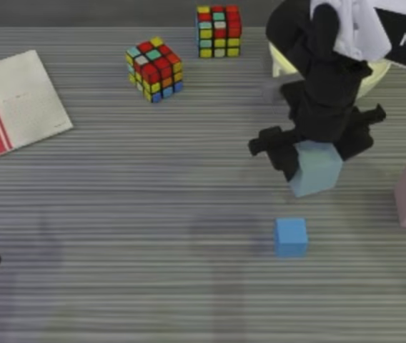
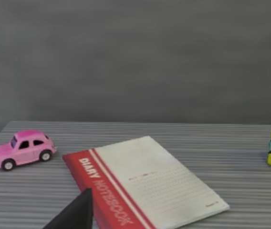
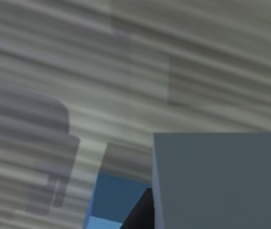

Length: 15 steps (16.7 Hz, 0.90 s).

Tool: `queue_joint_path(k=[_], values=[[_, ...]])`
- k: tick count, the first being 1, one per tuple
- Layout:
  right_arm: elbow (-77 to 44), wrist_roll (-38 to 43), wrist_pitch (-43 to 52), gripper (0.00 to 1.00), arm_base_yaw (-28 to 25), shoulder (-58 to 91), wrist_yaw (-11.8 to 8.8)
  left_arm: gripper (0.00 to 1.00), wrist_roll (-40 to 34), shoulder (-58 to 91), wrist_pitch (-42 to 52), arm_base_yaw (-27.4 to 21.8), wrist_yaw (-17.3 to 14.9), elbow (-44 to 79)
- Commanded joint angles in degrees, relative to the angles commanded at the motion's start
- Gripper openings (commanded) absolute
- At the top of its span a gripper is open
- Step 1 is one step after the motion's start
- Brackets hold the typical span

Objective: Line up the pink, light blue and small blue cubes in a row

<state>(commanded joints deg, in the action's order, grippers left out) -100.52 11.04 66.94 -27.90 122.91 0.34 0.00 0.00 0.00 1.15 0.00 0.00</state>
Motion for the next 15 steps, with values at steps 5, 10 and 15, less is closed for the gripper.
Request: queue_joint_path(k=[5,10,15], values=[[-0.1,19.7,1.6,0.0,-8.6,-1.0,0.3,1.0,0.0,0.0,0.0,0.0,0.0,0.0],[0.2,32.1,2.3,0.0,-15.0,-2.6,0.5,1.0,0.0,0.0,0.0,0.0,0.0,0.0],[0.2,32.9,2.2,0.0,-15.2,-2.5,0.5,1.0,0.0,0.0,0.0,0.0,0.0,0.0]])
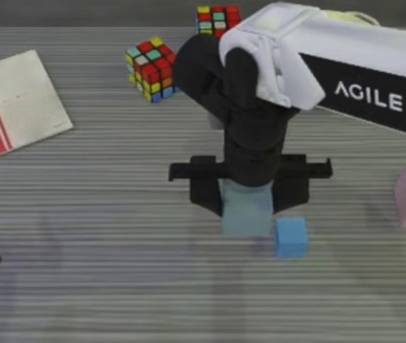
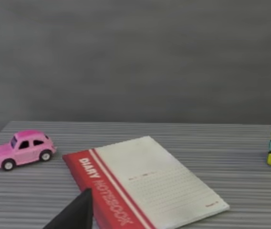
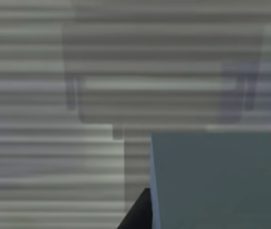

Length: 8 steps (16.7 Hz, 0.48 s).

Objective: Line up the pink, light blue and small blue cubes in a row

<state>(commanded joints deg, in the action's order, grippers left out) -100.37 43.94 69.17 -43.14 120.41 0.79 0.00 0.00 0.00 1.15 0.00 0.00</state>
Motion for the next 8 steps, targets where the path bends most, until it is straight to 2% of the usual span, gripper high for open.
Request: queue_joint_path(k=[3,8], values=[[1.8,0.0,-2.4,0.0,0.0,0.5,0.0,1.0,0.0,0.0,0.0,0.0,0.0,0.0],[8.9,0.2,-12.2,0.0,-0.3,2.9,0.1,1.0,0.0,0.0,0.0,0.0,0.0,0.0]])
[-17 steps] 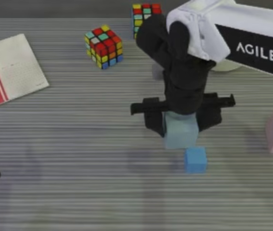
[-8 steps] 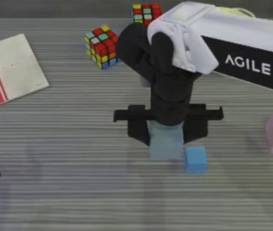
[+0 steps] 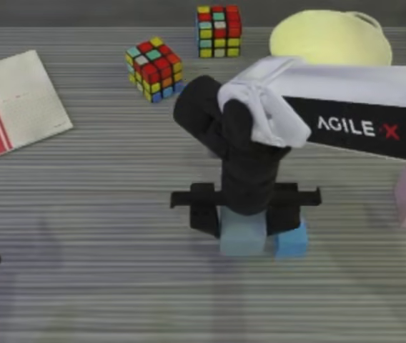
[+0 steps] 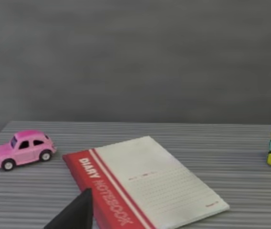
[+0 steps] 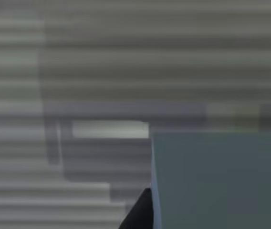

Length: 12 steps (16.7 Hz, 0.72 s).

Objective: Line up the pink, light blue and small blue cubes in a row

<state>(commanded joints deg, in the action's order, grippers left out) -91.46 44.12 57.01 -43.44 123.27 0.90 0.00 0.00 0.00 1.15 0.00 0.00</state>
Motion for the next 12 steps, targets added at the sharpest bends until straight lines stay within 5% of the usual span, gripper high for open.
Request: queue_joint_path(k=[6,12], values=[[1.6,0.0,-1.9,0.0,-0.1,0.6,0.0,1.0,0.0,0.0,0.0,0.0,0.0,0.0],[1.6,0.0,-1.9,0.45,-0.1,0.6,0.0,1.0,0.0,0.0,0.0,0.0,0.0,0.0]])
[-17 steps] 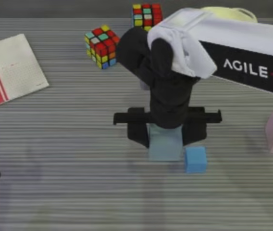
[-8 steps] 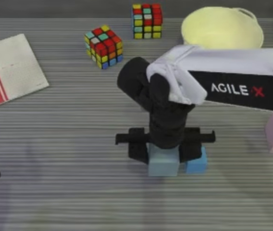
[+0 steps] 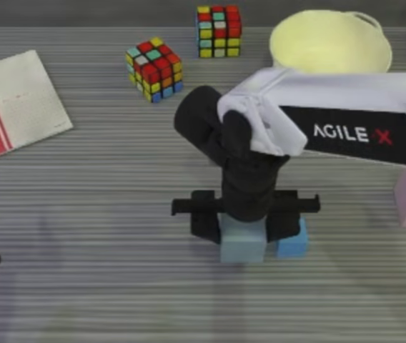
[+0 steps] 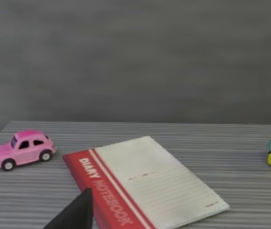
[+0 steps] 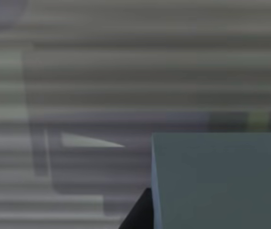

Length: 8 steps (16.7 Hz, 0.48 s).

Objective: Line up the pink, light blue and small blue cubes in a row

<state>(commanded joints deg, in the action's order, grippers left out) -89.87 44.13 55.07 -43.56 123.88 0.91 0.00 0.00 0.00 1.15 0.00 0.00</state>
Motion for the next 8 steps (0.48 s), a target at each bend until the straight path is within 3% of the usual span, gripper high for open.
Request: queue_joint_path(k=[7,8], values=[[0.0,0.0,0.0,0.98,0.0,0.0,0.0,1.0,0.0,0.0,0.0,0.0,0.0,0.0],[0.0,0.0,0.0,1.0,0.0,0.0,0.0,1.0,0.0,0.0,0.0,0.0,0.0,0.0]])
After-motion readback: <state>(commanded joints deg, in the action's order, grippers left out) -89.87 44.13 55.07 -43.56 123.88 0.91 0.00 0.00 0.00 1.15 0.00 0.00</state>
